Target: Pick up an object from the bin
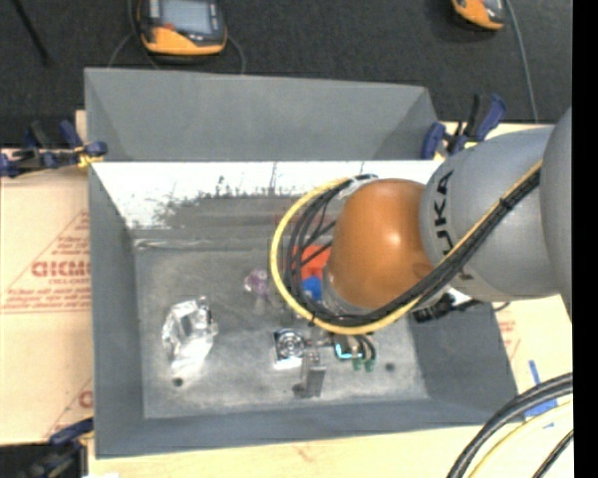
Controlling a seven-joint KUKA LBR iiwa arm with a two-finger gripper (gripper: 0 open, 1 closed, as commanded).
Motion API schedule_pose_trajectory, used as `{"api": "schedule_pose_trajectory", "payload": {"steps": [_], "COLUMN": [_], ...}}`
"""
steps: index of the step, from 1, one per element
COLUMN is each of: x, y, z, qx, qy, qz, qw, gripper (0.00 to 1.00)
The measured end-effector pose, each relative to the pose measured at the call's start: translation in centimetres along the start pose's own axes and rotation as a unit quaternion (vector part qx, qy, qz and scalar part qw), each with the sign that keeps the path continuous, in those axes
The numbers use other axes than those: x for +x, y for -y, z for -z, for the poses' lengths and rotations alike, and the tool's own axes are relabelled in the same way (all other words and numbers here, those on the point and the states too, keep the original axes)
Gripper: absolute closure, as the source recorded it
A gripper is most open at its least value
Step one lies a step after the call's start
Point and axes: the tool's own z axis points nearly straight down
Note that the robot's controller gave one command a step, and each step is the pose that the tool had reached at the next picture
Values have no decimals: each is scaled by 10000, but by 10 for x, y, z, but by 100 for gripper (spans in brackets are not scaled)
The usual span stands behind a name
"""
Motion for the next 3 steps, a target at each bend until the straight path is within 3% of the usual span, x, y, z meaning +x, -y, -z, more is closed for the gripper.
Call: {"api": "schedule_pose_trajectory", "payload": {"steps": [1,2,3], "x": [-39,-40,-25], "y": [22,21,-5], "z": [-71,-67,-67], "qx": [4,-5,8], "qy": [25,48,25], "qz": [-138,-140,462], "qw": [9999,9999,9989], "gripper": [0,100,100]}}
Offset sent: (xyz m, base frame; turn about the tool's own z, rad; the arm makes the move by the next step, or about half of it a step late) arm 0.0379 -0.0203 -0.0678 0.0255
